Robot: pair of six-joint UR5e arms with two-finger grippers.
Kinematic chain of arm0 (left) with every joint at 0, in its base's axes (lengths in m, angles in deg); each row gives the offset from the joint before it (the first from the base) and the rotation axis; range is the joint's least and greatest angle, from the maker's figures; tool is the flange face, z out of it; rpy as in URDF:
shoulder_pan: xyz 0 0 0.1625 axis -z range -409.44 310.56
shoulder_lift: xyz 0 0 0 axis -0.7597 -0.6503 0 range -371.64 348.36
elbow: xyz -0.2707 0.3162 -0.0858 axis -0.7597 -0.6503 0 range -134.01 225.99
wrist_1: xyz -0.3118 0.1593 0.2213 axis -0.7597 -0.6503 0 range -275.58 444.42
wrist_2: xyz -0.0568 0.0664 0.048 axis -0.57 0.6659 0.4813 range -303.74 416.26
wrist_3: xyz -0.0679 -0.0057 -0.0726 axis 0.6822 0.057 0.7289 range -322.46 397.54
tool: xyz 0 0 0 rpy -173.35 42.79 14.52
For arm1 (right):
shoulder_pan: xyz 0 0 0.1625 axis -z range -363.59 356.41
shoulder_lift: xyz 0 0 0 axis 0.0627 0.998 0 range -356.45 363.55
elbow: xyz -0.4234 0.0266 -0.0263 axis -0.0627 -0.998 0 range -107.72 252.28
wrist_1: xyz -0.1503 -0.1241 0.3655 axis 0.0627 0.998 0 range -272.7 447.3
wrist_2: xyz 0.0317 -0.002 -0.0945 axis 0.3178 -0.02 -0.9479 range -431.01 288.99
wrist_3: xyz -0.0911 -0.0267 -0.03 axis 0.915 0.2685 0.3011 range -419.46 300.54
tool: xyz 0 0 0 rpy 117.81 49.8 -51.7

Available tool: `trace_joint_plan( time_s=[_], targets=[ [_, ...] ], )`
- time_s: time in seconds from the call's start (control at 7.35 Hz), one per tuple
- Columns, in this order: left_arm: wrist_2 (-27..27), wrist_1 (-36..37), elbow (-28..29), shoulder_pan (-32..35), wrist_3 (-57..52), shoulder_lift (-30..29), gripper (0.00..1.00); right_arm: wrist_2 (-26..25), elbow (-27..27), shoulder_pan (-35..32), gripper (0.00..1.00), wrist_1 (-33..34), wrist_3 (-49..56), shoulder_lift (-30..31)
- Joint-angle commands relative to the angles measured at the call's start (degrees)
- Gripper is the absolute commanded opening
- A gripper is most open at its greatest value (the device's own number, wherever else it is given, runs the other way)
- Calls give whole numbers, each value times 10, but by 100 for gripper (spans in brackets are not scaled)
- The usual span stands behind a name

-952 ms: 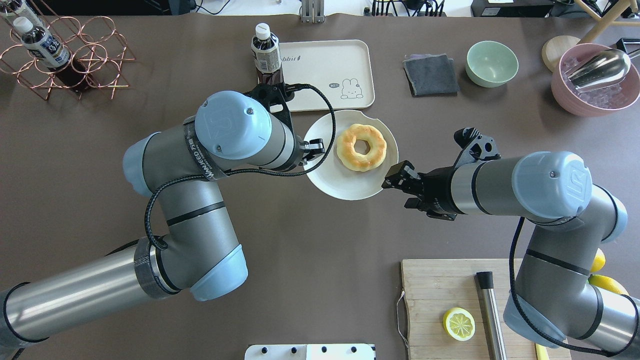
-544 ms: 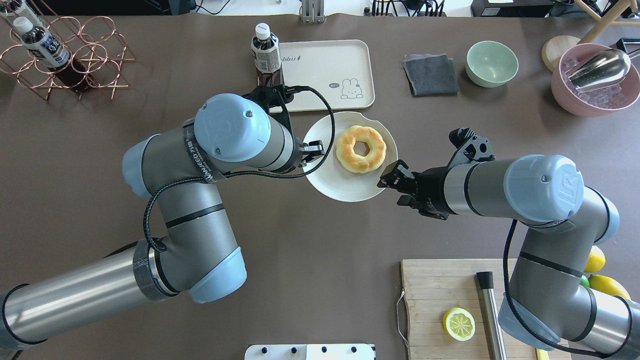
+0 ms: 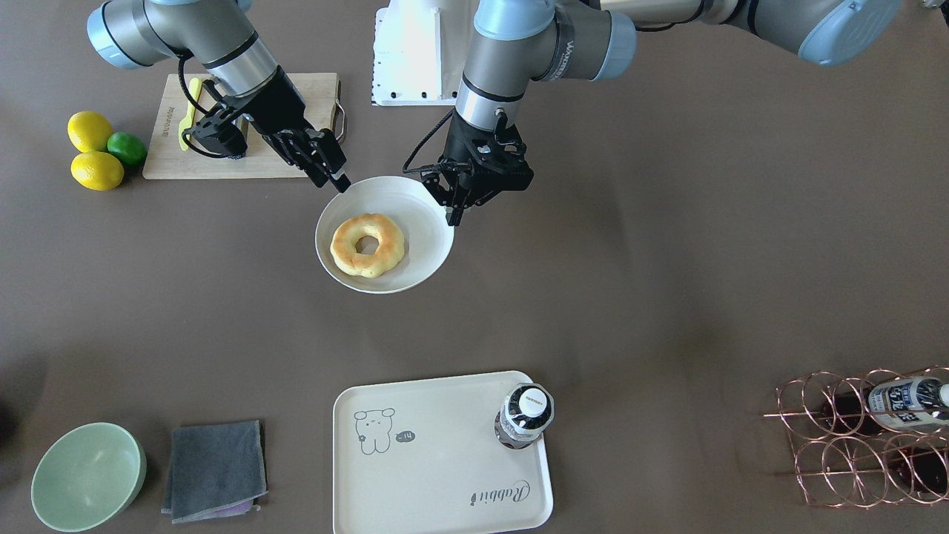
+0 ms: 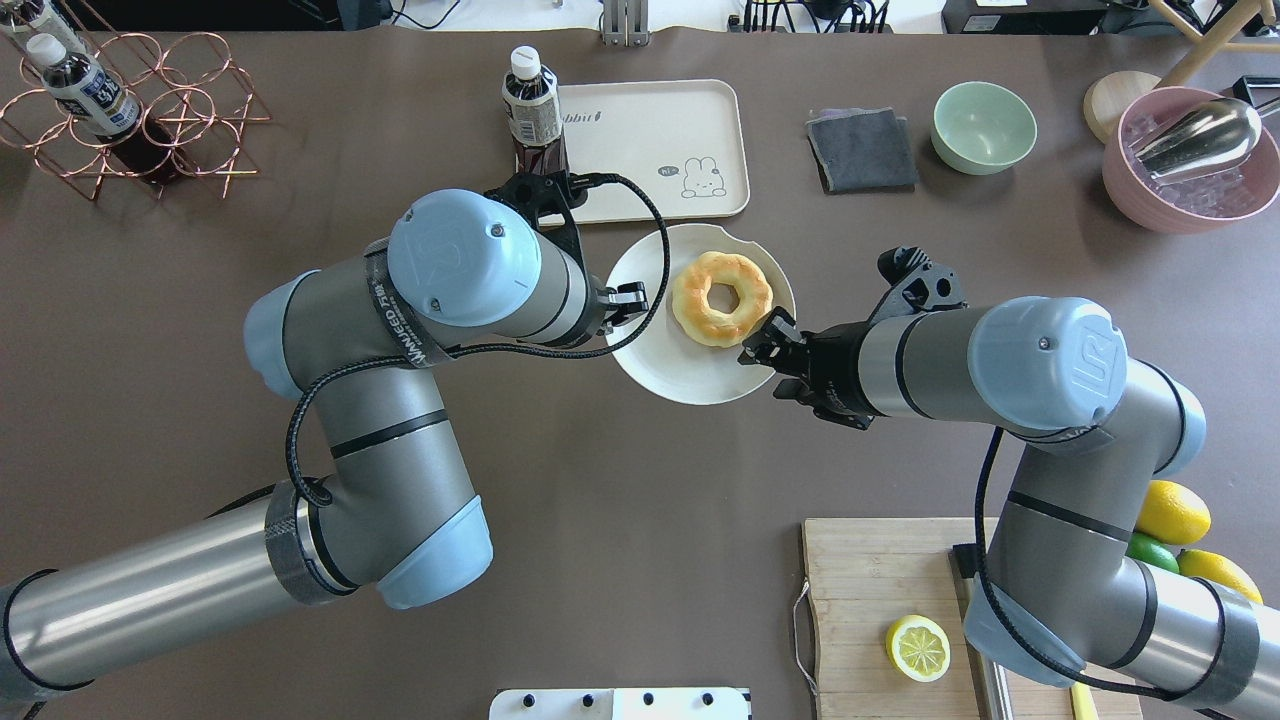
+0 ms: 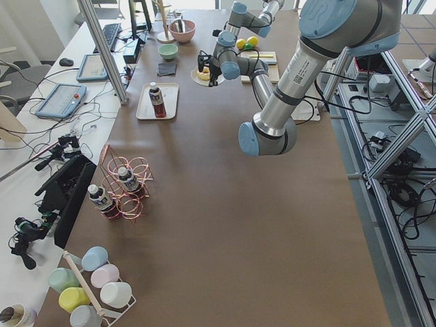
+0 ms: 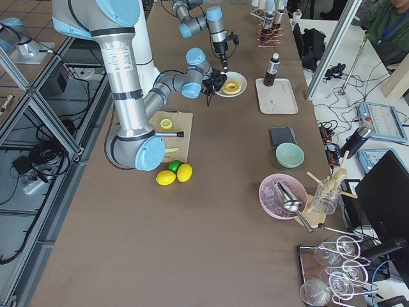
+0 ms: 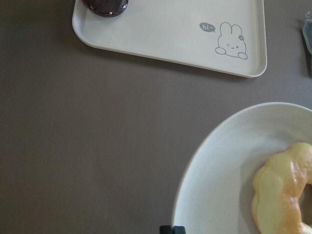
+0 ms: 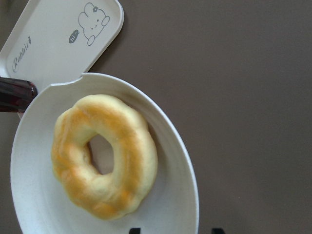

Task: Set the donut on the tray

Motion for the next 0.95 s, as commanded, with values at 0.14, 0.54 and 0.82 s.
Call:
trace_joint_plan(
  time_s=[0.14,0.54,0.82],
  targets=[
    [16,0,-2,-8,1,0,0,-1,-9,-3,50,46,-4,-30],
    [16,-1,-2,-8,0,4,0,-11,-7,6,50,46,-4,-24],
    [17,-1,-3,-8,0,4,0,-6,3,3,51,47,-4,-25]
  ],
)
